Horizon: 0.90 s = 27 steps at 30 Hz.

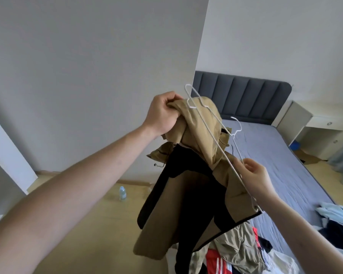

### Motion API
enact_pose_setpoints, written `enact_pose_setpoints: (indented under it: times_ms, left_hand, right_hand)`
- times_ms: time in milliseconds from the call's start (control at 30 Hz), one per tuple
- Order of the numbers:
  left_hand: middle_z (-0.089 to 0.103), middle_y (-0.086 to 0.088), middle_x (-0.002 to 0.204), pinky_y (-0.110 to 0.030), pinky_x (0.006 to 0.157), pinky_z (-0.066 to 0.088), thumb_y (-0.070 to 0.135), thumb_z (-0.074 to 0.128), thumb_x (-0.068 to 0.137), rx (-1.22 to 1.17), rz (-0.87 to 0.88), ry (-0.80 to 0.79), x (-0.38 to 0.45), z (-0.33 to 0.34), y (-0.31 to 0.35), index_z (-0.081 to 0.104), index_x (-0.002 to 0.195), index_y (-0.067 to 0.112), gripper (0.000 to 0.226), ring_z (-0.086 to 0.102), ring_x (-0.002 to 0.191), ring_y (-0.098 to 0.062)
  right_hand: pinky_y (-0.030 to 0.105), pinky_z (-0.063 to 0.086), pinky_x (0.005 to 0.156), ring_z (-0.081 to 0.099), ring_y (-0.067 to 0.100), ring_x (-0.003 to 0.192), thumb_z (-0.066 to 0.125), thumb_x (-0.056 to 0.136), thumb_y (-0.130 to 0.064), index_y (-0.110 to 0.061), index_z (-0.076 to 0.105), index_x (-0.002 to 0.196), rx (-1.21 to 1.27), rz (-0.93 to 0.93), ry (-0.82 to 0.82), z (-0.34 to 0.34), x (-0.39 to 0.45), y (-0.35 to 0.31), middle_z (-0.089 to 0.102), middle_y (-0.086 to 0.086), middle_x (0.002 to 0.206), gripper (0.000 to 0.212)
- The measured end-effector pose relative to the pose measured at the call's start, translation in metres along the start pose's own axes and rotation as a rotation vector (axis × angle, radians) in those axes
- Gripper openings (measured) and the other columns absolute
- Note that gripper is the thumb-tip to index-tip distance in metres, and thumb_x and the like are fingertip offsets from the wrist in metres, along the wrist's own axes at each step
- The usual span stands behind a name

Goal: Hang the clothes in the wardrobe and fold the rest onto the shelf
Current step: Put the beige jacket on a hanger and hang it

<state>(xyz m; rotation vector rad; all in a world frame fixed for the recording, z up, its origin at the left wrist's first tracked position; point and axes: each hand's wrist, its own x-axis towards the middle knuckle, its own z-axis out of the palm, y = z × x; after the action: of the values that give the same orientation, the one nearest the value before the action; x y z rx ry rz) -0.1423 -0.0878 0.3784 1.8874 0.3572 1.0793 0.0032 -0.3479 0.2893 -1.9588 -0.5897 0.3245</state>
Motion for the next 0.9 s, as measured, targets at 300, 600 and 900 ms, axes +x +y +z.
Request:
enact_pose_setpoints:
  times_ms: [300, 600, 900]
  left_hand:
    - [0.070, 0.003, 0.071, -0.031, 0.070, 0.053, -0.010, 0.060, 0.078, -0.070, 0.041, -0.174, 0.015, 0.031, 0.044, 0.072, 0.074, 0.015, 0.028, 0.063, 0.071, -0.010]
    - [0.057, -0.006, 0.133, -0.039, 0.107, 0.045, 0.050, 0.078, 0.068, 0.410, -0.350, 0.086, 0.007, 0.002, -0.067, 0.056, 0.130, 0.018, 0.074, 0.055, 0.124, -0.027]
    - [0.059, -0.003, 0.129, -0.035, 0.095, 0.048, 0.061, 0.061, 0.052, -0.025, -1.033, -0.389, -0.167, 0.031, -0.150, 0.056, 0.121, 0.025, 0.078, 0.059, 0.116, -0.024]
  right_hand:
    - [0.023, 0.055, 0.071, 0.072, 0.007, 0.075, 0.086, 0.081, -0.029, -0.014, 0.075, 0.091, 0.200, -0.058, -0.102, 0.054, -0.004, -0.039, 0.078, 0.000, 0.083, 0.021]
    - [0.035, 0.059, 0.070, 0.073, 0.019, 0.073, 0.064, 0.101, -0.018, -0.008, 0.074, 0.091, 0.436, -0.099, -0.119, 0.045, 0.010, -0.079, 0.077, 0.004, 0.080, 0.018]
    - [0.020, 0.021, 0.036, 0.025, 0.009, 0.040, 0.058, 0.104, -0.018, -0.016, 0.054, 0.074, 0.538, 0.133, -0.193, 0.049, 0.012, -0.094, 0.032, -0.004, 0.050, 0.031]
